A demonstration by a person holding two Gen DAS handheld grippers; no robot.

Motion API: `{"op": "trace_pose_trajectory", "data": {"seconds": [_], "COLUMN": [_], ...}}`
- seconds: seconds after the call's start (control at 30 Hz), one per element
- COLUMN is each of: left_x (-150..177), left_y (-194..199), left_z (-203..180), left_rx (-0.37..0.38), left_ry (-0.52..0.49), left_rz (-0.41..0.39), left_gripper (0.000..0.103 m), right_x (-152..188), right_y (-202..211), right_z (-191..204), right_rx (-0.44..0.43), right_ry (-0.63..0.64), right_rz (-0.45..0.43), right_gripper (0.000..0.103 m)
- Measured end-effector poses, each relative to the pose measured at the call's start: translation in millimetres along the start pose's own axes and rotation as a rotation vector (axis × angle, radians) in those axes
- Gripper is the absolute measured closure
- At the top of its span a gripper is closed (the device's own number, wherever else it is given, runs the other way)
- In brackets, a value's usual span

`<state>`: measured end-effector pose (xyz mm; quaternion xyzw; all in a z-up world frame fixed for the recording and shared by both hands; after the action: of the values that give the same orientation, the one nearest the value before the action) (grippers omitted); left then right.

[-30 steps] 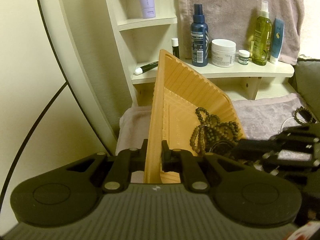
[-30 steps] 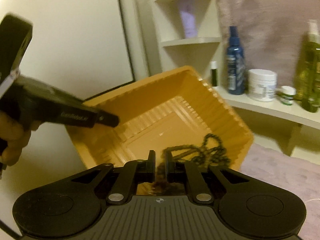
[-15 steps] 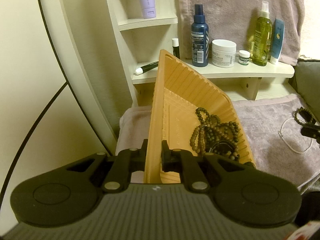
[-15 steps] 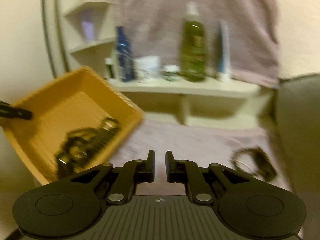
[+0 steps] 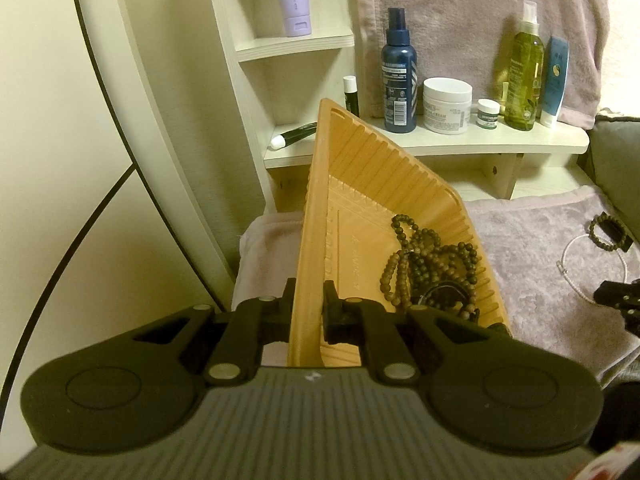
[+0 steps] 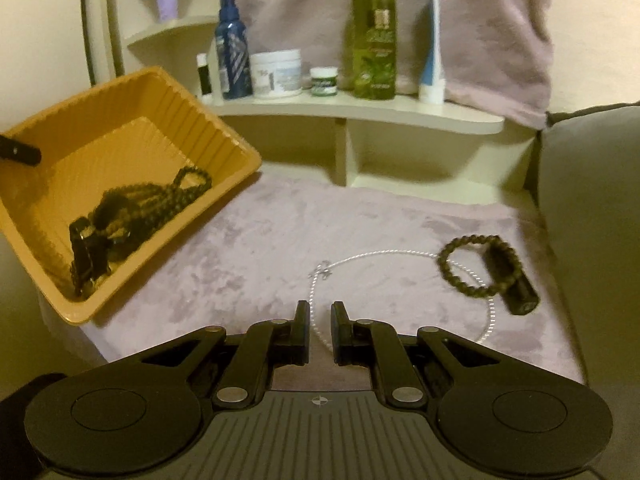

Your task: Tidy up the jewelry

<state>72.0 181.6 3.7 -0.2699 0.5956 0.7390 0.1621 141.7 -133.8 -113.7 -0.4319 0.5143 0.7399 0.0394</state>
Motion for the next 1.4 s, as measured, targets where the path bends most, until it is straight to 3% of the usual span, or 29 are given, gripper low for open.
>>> {"op": "trace_pose_trajectory", "data": {"seconds": [0.53,0.63,0.7,0.93,1.4], "left_x": [0,0,0,0,0], "left_y": [-1,0,-1,-1,-1], "left_z": [0,0,0,0,0], "left_rx": [0.001,0.002,0.001,0.001,0.001], "left_ry": [0.001,0.001,0.001,0.001,0.001], "left_rz": [0.0,0.001,0.001,0.001,0.001], "left_gripper": [0.094,0.094,0.094,0.094,0.094], "right_x": [-2,-3,-4,-15,-73], "right_y": [-24,-23,-21,1,51], "right_z": [5,5,7,17,25], "right_rx": [0.024,0.023,0.019,-0.025,-0.113], "right_ry": [0.094,0.089,0.086,0.071,0.042], "right_rz": [0.029,0.033,0.03,-0.031,-0.202], "right_gripper": [0.093,0.101,0.101,0.101,0.101]}}
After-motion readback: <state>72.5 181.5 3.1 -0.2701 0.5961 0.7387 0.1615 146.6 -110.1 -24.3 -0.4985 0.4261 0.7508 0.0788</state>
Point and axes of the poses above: each gripper's, at about its wrist camera, not at the fingertips, and y roughly against the way its jaws point, z to its left, x to its underside, the point moved 3 cm from there along -y, roughly the way its jaws point, and after that the axes turned 11 degrees about z, right-handed, at the moved point
